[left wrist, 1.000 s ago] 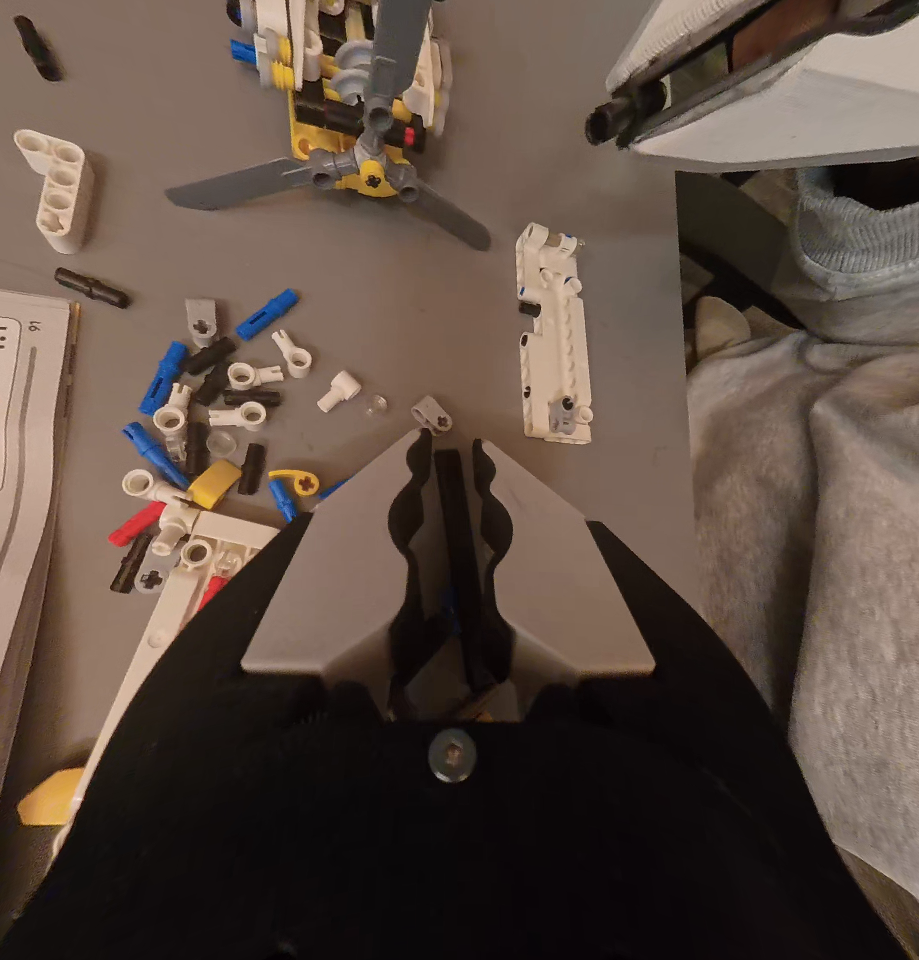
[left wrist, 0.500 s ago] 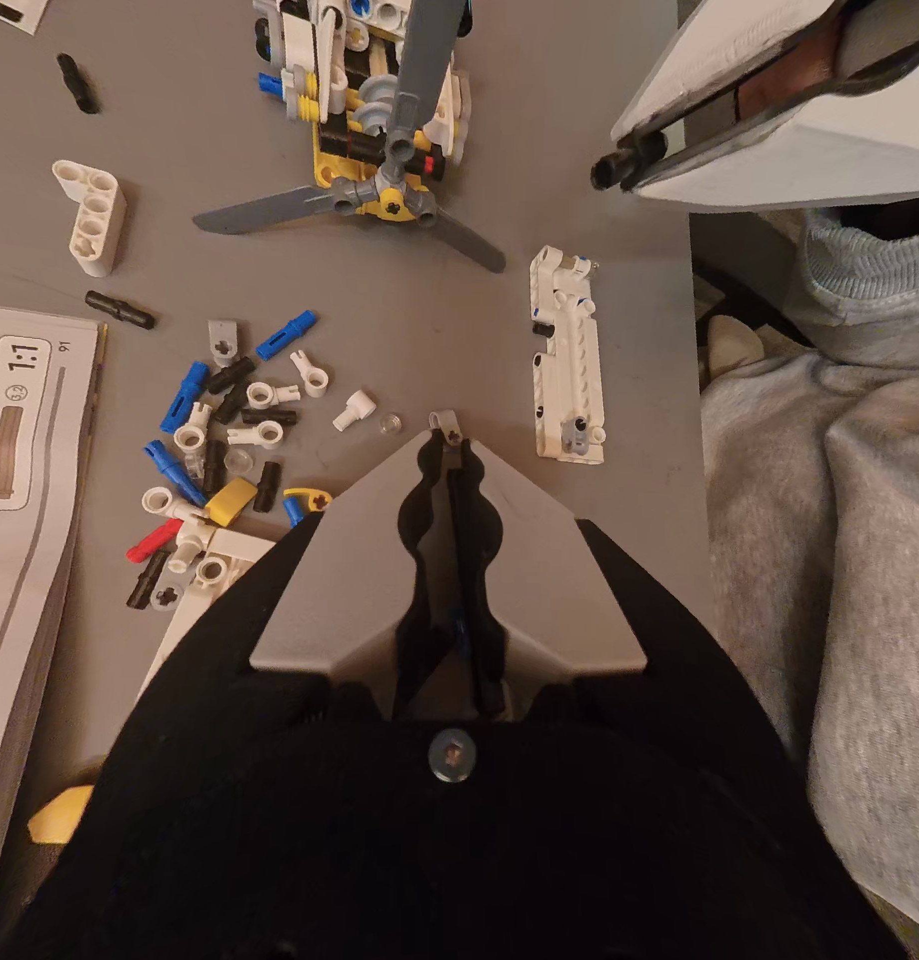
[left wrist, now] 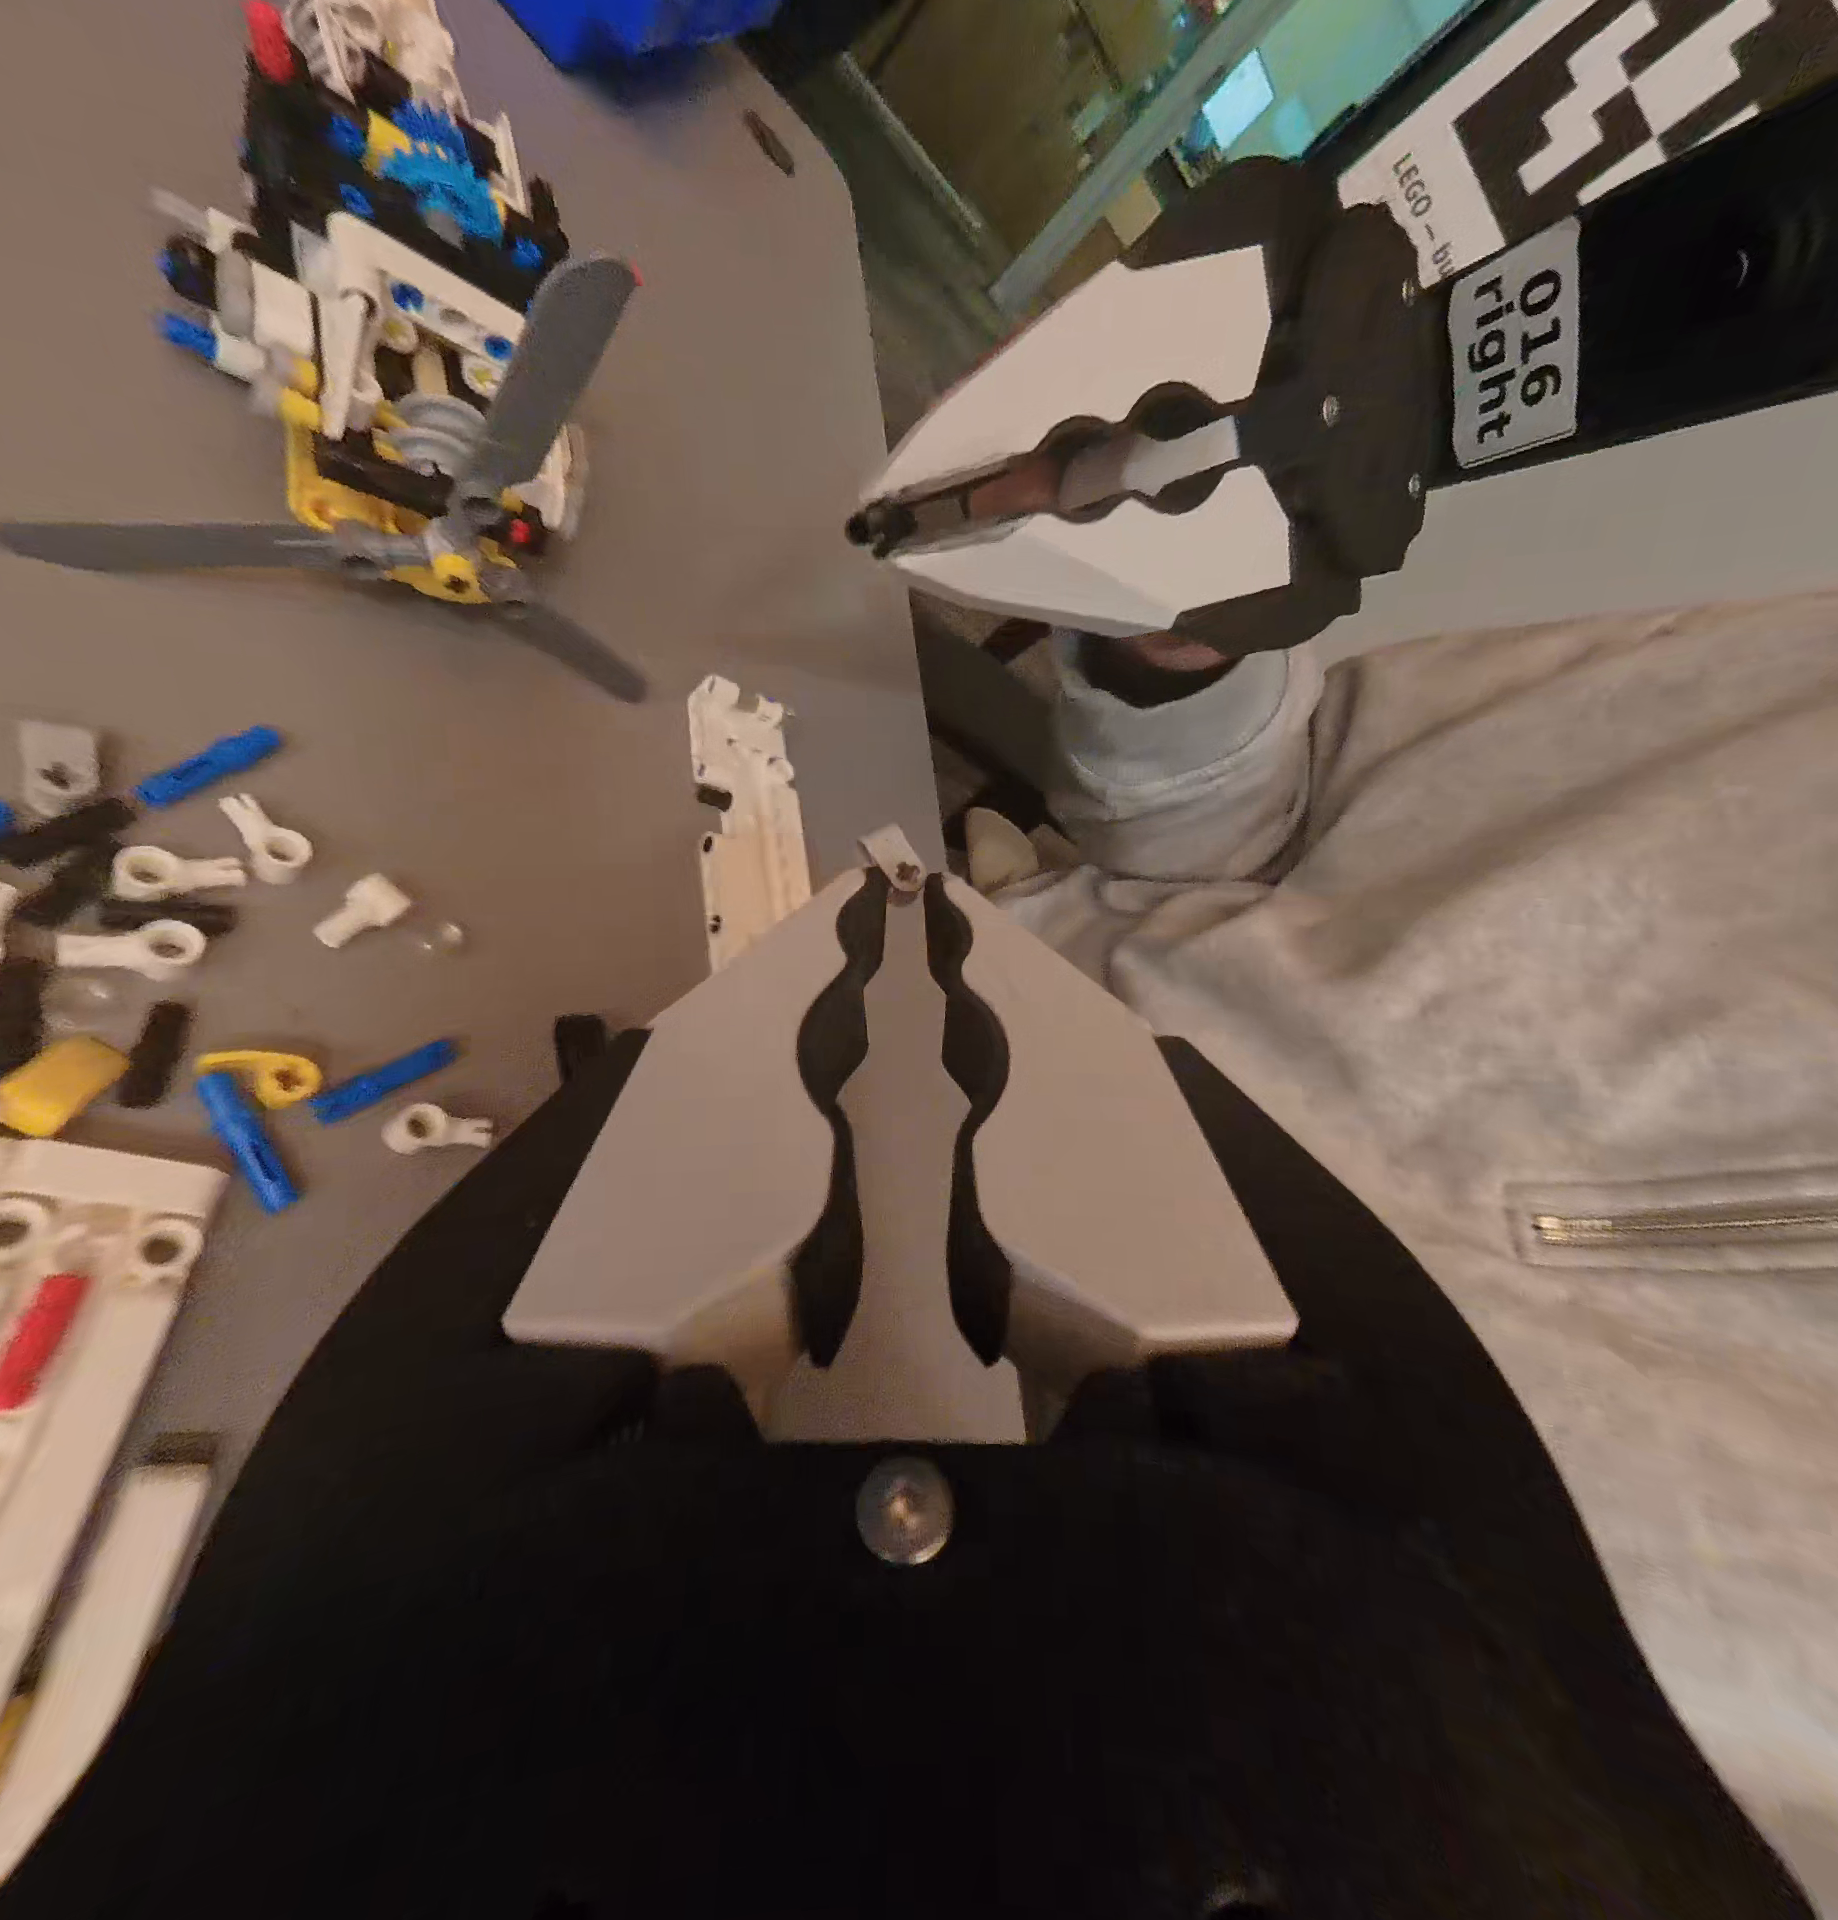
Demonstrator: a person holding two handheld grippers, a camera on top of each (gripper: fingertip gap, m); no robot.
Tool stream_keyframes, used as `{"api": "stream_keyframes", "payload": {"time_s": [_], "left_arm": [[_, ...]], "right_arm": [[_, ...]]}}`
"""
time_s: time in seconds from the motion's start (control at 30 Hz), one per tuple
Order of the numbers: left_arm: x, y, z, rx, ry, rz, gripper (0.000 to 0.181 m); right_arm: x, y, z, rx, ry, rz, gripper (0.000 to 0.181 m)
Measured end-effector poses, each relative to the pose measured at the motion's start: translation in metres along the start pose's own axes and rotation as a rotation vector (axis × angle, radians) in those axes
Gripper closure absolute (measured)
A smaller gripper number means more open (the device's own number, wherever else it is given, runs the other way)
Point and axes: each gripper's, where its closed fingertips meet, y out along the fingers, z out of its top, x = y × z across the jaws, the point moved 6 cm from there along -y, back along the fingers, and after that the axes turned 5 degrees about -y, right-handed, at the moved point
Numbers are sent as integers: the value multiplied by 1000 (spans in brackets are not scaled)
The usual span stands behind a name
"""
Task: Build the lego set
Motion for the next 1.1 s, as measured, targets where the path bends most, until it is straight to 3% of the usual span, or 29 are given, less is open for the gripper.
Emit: {"api": "stream_keyframes", "payload": {"time_s": [0.13,0.3,0.43,0.5,0.67,0.83,1.1], "left_arm": [[14,8,-18,55,-131,-52,176],[24,13,-65,155,-249,74,176],[29,23,-80,205,-333,67,176],[23,28,-87,189,-336,167,176],[18,34,-92,156,-211,401,177],[21,43,-97,-2,156,728,177],[31,56,-101,-98,273,776,177]], "right_arm": [[-1,-13,-6,46,26,3,178],[-13,-18,-28,50,56,40,178],[-25,-14,-36,76,86,98,178],[-28,-13,-35,81,75,113,178],[-29,-20,-30,114,58,121,178],[-32,-21,-35,120,78,144,178],[-38,-23,-32,125,57,150,178]]}}
